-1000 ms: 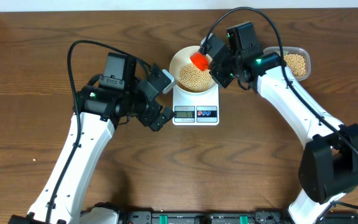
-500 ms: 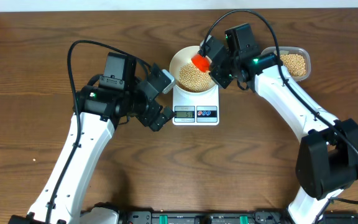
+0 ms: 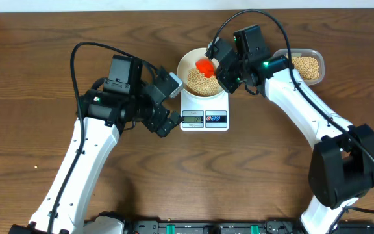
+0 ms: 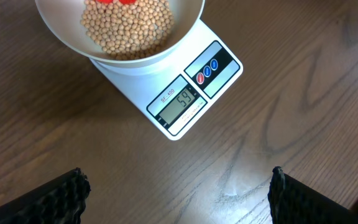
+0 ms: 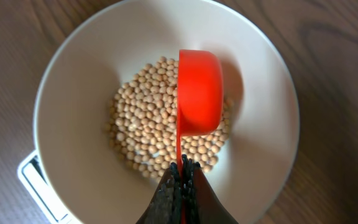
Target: Scoop item into bowl and weigh 50g on scale
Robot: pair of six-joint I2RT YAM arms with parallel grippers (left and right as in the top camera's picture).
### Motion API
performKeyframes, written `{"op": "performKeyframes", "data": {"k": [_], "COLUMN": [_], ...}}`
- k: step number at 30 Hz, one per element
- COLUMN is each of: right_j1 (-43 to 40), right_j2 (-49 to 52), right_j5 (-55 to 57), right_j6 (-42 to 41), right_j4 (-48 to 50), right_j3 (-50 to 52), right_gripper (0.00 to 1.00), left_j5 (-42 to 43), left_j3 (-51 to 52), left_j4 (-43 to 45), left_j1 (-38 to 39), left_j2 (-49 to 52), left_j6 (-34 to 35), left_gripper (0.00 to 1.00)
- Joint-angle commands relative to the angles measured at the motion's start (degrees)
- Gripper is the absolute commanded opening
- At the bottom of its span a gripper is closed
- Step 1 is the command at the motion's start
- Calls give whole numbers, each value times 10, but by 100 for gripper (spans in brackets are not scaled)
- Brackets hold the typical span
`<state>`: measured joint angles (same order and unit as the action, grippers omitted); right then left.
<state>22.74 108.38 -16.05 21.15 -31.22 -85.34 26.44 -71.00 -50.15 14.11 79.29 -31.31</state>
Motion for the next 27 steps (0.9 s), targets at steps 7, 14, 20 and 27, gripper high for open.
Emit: {"op": "performKeyframes", "data": {"k": [7,14,20,27], "right_j1": [-10,-51,-86,-94], "right_j2": [5,5,5,-13], "right_j5": [-64,-157,-234,-235], "right_j6": [-77,-127,-151,-153], "right_j4": [2,15,17,19], "right_j3": [-8,-9,-9,-10], "right_gripper": [1,1,1,1], "left_j5": [-1,-1,-1,-1], "left_j3": [-11,-11,-11,-11], "left_j4": [-2,-2,-2,-2], "left_j1": [1,1,1,1], "left_j2": [-5,-5,-5,-5], "left_j6": [5,5,5,5], "left_gripper": [94,95,94,94]}}
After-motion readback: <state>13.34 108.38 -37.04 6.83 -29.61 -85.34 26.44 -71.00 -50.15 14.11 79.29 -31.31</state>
